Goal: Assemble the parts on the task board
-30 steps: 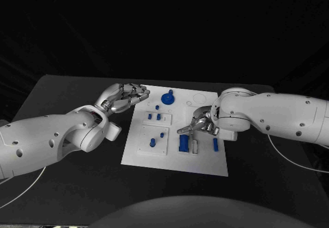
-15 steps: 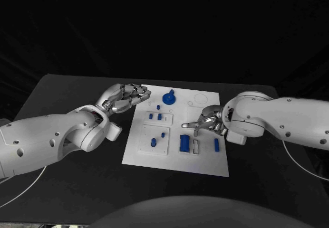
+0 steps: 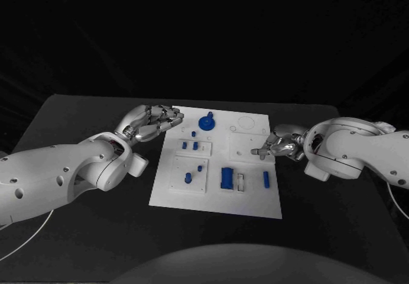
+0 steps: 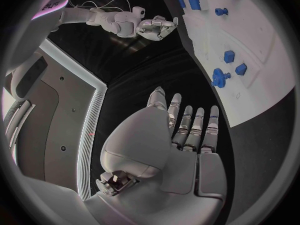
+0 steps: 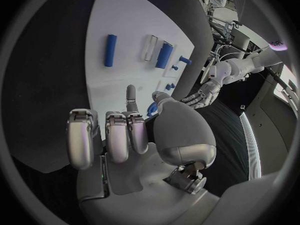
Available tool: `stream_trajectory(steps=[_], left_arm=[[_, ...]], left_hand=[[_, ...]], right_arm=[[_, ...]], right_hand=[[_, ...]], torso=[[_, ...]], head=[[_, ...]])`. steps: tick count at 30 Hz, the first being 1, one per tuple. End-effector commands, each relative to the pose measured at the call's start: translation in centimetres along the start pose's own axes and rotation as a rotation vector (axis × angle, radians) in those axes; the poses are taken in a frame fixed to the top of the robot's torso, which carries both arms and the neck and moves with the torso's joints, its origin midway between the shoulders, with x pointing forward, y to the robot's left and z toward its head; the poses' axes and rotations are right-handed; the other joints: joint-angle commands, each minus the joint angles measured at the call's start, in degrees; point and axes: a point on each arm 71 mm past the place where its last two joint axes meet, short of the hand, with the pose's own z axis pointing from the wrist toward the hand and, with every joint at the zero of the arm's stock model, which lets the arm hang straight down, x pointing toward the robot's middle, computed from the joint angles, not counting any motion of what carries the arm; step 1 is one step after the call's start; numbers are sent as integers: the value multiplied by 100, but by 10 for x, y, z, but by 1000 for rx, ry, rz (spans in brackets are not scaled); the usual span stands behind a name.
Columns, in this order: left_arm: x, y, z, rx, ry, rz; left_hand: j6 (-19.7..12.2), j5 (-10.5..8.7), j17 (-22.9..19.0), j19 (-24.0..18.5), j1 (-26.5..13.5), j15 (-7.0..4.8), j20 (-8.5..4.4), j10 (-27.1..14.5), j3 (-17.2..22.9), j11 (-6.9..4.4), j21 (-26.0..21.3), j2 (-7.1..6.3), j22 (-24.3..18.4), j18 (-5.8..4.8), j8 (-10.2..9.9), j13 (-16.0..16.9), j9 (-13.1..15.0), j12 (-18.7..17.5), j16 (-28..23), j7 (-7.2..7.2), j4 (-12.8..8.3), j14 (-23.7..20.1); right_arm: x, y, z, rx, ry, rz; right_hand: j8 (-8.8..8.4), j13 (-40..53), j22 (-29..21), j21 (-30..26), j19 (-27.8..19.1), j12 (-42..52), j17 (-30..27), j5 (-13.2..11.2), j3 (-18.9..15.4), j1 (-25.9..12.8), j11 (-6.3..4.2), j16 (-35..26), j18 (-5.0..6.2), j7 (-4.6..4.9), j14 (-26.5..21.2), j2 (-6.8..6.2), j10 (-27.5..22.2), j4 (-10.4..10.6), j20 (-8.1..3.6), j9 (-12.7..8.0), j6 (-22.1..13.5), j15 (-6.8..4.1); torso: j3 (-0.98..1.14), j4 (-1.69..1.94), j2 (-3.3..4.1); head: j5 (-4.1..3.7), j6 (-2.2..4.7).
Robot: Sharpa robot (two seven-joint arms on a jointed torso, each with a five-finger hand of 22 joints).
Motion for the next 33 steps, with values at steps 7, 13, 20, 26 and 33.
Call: stream_trajectory(steps=[7, 13, 20, 26, 33], left_arm=[[3, -2, 1, 12, 22, -1], [2, -2, 0, 14, 23, -2], [4, -3, 0, 21, 31, -1], [2, -2, -1, 18, 26, 3], [2, -2, 0, 15, 27, 3]], left_hand=[[35, 37, 10, 42, 71, -7, 9, 37, -23, 8, 36, 5, -5, 75, 28, 7, 7, 44, 49, 21, 4, 64], [51, 40, 12, 42, 78, -3, 9, 63, -25, 19, 38, 12, -7, 88, 39, 9, 9, 53, 75, 28, 4, 90], [79, 43, 12, 41, 91, -1, 11, 117, -25, 31, 41, 25, -10, 108, 56, 11, 12, 72, 103, 34, 5, 117], [83, 42, 11, 41, 92, -1, 11, 129, -27, 34, 41, 25, -10, 112, 59, 12, 12, 76, 104, 36, 5, 118], [83, 42, 11, 40, 92, -1, 11, 135, -29, 36, 41, 24, -11, 114, 60, 12, 12, 78, 106, 37, 5, 120]], right_arm=[[0, -23, 4, 164, 55, -169], [1, -22, 6, 179, 71, -209], [8, -21, 11, 186, 104, -241], [16, -16, 13, 176, 126, -239], [21, -15, 16, 175, 145, -230]], right_hand=[[299, 1510, 1381, 135, 424, 22, 1505, -91, -60, 115, -164, 20, -117, -158, 608, 9, 595, -18, -137, 219, 367, -161], [490, 1510, 1423, 261, 485, 22, 1505, -238, -93, 105, -233, 20, -151, -233, 608, 32, 595, -11, -202, 465, 461, -225], [533, 1510, 1473, 405, 555, 22, 1505, -303, -93, 81, -249, 20, -189, -254, 608, 64, 595, 12, -227, 549, 452, -248], [483, 1510, 1470, 396, 550, 22, 1505, -356, -89, 92, -243, 20, -187, -240, 608, 61, 595, 0, -236, 545, 370, -251], [314, 1510, 1448, 334, 519, 22, 1505, -422, -70, 139, -210, 20, -170, -183, 608, 54, 595, -46, -225, 452, 210, -226]], torso=[[2, 21, 8], [-3, 19, 1], [1, 12, 2], [2, 9, 4], [-2, 8, 5]], head=[[-23, 0], [-11, 0], [-3, 0], [-11, 0], [-30, 0]])
